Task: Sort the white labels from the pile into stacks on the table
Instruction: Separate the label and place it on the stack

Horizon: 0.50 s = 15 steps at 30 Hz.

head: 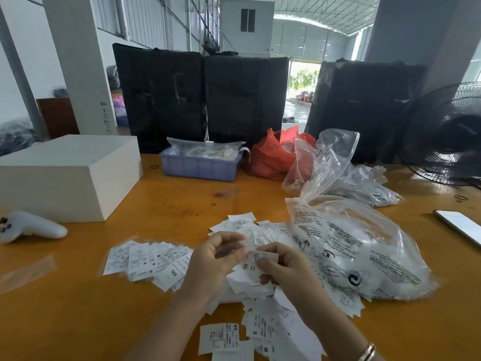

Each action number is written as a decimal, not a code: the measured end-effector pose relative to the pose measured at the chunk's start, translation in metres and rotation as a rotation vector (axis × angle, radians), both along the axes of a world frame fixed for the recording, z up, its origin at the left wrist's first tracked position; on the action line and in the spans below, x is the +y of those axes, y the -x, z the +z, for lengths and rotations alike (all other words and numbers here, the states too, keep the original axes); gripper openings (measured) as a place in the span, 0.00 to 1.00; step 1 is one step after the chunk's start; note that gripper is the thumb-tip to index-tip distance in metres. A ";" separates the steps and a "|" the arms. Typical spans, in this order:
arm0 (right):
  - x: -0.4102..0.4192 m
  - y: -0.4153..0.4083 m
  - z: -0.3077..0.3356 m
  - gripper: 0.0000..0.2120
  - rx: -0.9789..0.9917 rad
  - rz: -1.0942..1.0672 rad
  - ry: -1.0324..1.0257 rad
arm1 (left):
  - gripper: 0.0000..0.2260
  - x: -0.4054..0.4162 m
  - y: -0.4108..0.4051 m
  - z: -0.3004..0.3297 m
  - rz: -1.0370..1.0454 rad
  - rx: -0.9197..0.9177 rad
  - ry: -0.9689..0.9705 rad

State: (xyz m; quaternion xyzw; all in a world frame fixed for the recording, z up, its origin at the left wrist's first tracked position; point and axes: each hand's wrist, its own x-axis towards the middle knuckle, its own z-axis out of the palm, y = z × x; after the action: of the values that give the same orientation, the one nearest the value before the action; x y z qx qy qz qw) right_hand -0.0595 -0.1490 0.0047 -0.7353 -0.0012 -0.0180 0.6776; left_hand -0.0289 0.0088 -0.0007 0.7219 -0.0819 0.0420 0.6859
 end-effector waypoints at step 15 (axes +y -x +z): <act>0.006 0.000 0.002 0.02 -0.007 -0.182 -0.407 | 0.04 0.000 -0.002 -0.001 0.027 -0.059 -0.001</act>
State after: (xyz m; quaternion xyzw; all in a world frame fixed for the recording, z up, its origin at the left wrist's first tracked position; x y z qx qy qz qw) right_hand -0.0598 -0.1429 0.0065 -0.5805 0.0664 -0.0816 0.8074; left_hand -0.0272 0.0084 -0.0020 0.7218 -0.0924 0.0724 0.6821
